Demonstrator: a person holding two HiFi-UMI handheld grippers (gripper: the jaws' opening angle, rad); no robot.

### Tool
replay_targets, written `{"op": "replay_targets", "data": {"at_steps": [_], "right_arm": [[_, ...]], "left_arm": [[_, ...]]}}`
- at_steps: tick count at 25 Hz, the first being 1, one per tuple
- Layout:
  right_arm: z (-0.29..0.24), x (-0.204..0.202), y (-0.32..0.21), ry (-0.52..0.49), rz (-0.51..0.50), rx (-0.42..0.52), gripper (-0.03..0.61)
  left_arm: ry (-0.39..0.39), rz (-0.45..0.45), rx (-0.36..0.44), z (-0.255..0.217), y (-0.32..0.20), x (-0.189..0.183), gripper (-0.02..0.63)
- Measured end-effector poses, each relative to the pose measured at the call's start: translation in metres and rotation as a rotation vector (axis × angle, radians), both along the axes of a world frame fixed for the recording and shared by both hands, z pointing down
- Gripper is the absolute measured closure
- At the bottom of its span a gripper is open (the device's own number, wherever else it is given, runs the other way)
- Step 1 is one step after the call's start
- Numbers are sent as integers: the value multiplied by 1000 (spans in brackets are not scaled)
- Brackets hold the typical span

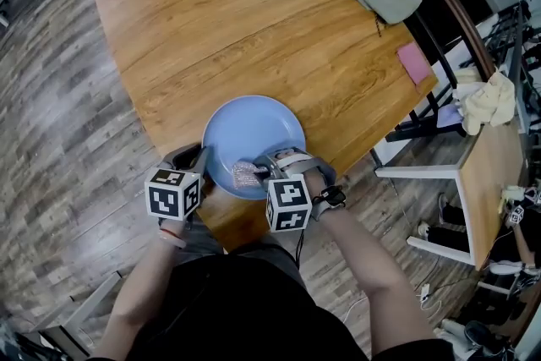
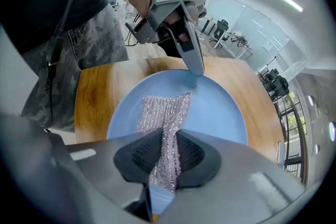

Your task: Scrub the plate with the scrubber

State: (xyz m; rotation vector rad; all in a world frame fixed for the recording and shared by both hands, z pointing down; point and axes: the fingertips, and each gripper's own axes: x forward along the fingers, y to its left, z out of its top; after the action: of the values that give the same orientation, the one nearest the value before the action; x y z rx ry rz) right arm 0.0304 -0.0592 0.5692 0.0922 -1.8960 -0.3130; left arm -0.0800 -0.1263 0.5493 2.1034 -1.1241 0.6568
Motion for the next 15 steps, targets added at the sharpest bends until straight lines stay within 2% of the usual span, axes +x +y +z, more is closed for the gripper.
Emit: {"op": "replay_targets", "data": {"at_steps": [3,6,8,11,15], "right_arm": [[-11,8,-7,1,57,6,509],[-35,19,-25,-114,226,15,509],[-51,27,-30,-252,385,-14,509],[-75,42,-38,-499,640,-72,509],[-102,71,-54,-804,900,-61,509]], "left_arm": [[8,52,-3,-1,3,1,569],[54,97,58,-12,-3,4,555],[79,112,112,-22,-4,2,555],[57,116,201,-38,-8,-10,555],[56,81,306,-60,-25,-25,555]]}}
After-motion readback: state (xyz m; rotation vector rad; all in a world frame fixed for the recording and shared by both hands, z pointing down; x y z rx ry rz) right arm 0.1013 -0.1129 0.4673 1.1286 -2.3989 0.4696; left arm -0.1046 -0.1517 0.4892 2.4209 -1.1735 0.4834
